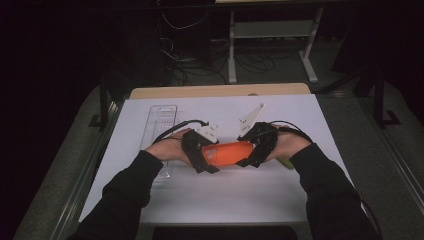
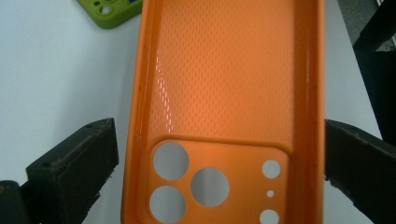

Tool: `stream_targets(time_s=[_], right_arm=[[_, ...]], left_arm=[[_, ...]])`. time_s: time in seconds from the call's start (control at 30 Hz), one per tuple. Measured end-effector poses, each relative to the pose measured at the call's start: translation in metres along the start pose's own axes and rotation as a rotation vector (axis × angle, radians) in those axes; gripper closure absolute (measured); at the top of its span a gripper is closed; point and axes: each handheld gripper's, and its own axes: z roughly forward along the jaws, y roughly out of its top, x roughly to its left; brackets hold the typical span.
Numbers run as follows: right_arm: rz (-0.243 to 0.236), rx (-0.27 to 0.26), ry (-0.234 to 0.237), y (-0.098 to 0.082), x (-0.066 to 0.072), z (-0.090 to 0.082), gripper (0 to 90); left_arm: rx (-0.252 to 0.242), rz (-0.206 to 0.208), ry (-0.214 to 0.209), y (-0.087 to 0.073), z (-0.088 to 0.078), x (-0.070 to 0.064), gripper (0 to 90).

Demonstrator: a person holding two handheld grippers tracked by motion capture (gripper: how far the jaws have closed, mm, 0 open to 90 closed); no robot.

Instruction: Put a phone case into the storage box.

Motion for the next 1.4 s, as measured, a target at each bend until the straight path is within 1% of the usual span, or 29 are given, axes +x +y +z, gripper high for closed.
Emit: stream_targets(time_s=[0.03,0.13,0.33,0.4,0.47,0.57,0.67,0.73,0.77,0.8,0.9,0.93,1.0,1.07,1.13,1.17,1.2,1.23,1.27,1.3,1.33,1.4], right_arm=[[0.0,-0.005,-0.007,0.0,0.0,0.0,15.4],[0.001,-0.005,-0.004,0.0,0.0,0.0,15.4],[0.001,-0.015,-0.007,0.0,0.001,-0.002,15.4],[-0.001,-0.014,-0.005,0.0,0.001,-0.002,15.3],[-0.003,-0.011,-0.001,0.0,0.001,-0.001,15.3],[0.001,-0.01,0.008,0.0,0.001,0.0,15.2],[0.003,-0.006,0.014,-0.001,-0.001,0.001,14.8],[0.013,-0.002,0.026,-0.001,-0.002,0.002,14.6],[0.012,-0.004,0.022,-0.002,-0.002,0.002,14.5],[0.017,-0.01,0.029,-0.002,-0.002,0.003,14.3],[0.017,-0.009,0.032,-0.004,-0.001,0.004,14.1],[0.019,-0.003,0.033,-0.004,-0.001,0.004,13.9],[0.027,-0.008,0.043,-0.005,0.0,0.006,12.9],[0.028,-0.011,0.025,-0.007,0.0,0.007,12.2],[0.045,-0.019,0.005,-0.009,0.0,0.006,9.6],[0.05,-0.025,0.002,-0.01,-0.001,0.006,8.4],[0.059,-0.039,0.0,-0.012,-0.002,0.006,6.6],[0.068,-0.044,-0.003,-0.013,-0.002,0.005,6.1],[0.075,-0.054,-0.009,-0.014,-0.003,0.004,5.4],[0.082,-0.063,-0.011,-0.015,-0.003,0.003,4.9],[0.086,-0.078,-0.02,-0.016,-0.004,0.002,4.6],[0.106,-0.094,-0.031,-0.018,-0.005,0.0,4.4]], left_arm=[[0.001,0.0,-0.002,0.0,0.0,0.0,5.4],[0.001,-0.006,-0.003,0.0,0.001,0.001,6.0],[0.001,-0.002,-0.011,-0.001,0.002,0.002,11.2],[0.001,0.007,-0.016,-0.001,0.002,0.001,13.6],[0.001,0.006,-0.028,-0.001,0.002,0.001,14.4],[0.005,0.011,-0.028,-0.001,0.002,0.001,15.2],[0.008,0.01,-0.026,-0.001,0.002,0.0,15.7],[0.013,0.014,-0.018,-0.001,0.002,0.0,16.0],[0.015,0.013,-0.018,-0.001,0.002,-0.001,16.1],[0.015,0.014,-0.015,0.0,0.002,-0.001,16.3],[0.027,0.013,-0.013,0.001,0.002,-0.003,16.4],[0.035,0.019,-0.012,0.001,0.002,-0.004,16.5],[0.044,0.013,-0.006,0.002,0.003,-0.005,16.5],[0.058,0.002,0.003,0.002,0.003,-0.005,16.5],[0.062,-0.015,0.016,0.001,0.003,-0.006,16.6],[0.071,-0.023,0.02,0.001,0.003,-0.006,16.6],[0.073,-0.026,0.026,0.001,0.003,-0.006,16.6],[0.074,-0.041,0.03,0.0,0.003,-0.006,16.6],[0.086,-0.043,0.032,0.0,0.002,-0.006,16.5],[0.089,-0.049,0.045,-0.001,0.003,-0.006,16.6],[0.086,-0.067,0.049,-0.001,0.003,-0.007,16.5],[0.09,-0.086,0.066,-0.002,0.004,-0.006,16.5]])
